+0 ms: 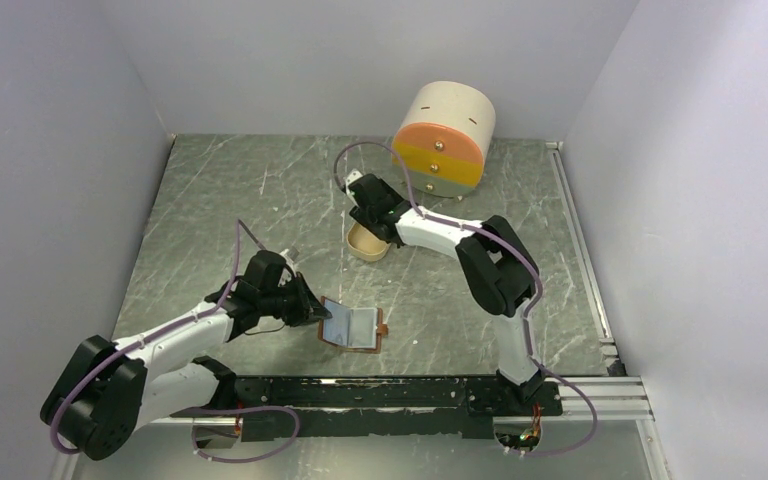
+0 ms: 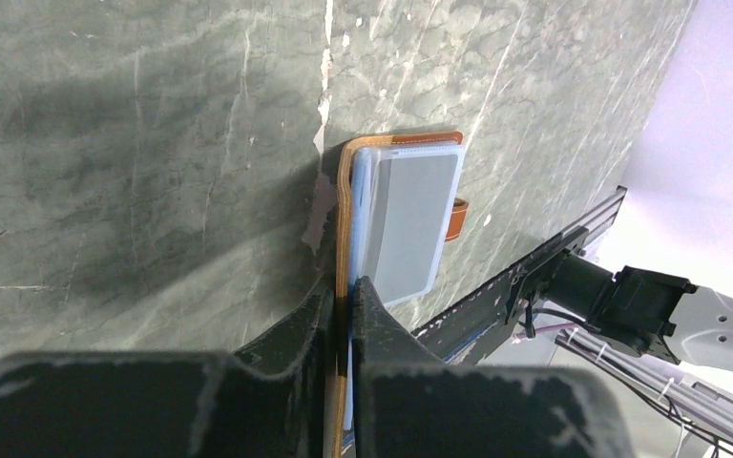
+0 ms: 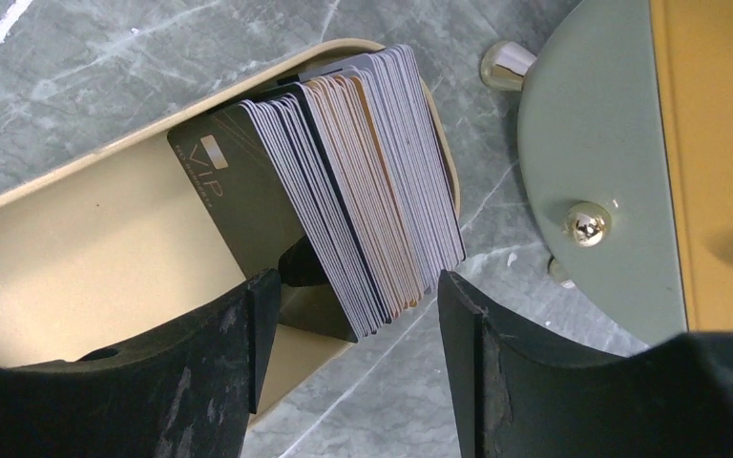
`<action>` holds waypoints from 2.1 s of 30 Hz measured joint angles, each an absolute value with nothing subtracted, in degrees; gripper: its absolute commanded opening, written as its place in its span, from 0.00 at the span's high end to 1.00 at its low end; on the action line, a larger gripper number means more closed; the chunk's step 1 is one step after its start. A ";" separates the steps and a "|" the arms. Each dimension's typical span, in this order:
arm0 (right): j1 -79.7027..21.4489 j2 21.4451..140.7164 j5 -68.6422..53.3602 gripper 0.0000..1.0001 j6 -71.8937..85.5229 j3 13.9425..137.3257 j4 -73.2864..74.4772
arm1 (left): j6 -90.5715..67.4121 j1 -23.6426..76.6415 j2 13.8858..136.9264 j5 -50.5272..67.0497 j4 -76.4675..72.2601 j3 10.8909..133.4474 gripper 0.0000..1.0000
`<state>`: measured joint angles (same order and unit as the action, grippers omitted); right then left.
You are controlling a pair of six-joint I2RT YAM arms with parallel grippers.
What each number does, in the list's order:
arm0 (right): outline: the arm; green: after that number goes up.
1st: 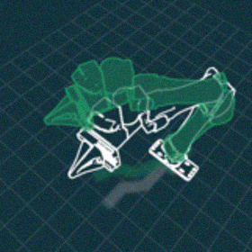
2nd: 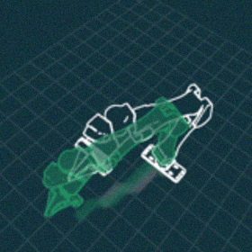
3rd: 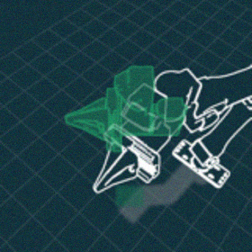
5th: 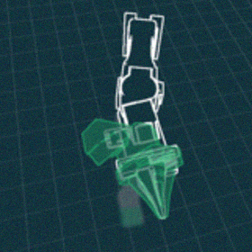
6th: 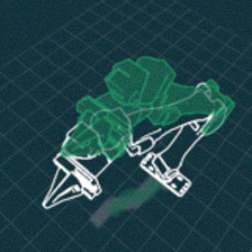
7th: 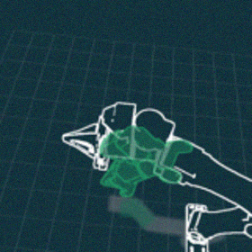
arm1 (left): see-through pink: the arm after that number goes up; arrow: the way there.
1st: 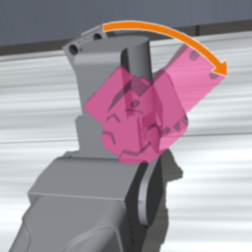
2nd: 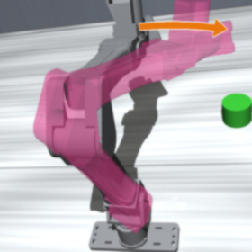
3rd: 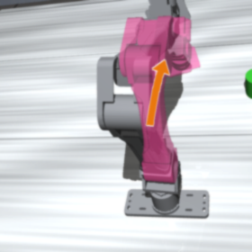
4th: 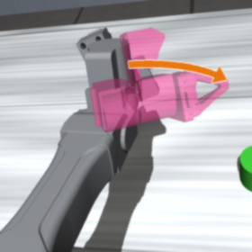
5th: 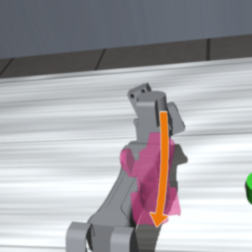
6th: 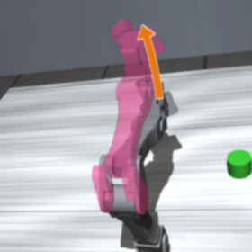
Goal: Put the credit cards into the card holder
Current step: Pick up the credit card from the storage box.
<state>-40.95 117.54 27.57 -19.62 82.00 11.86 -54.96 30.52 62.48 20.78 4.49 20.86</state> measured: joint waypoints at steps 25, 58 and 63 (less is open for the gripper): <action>-42.11 118.89 30.30 0.50 -20.82 84.16 11.75 | -56.42 30.50 59.88 21.12 4.32 19.25 0.91; -42.11 119.26 28.88 0.37 -20.82 87.77 14.74 | -56.80 30.50 59.96 21.50 3.62 18.96 0.91; -42.13 120.66 28.27 0.33 -21.58 88.29 14.85 | -56.80 30.50 60.07 21.54 3.18 18.79 0.91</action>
<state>-42.13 120.66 28.27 -21.58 88.29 14.85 -56.80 30.50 60.07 21.54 3.18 18.79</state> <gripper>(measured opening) 0.663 0.106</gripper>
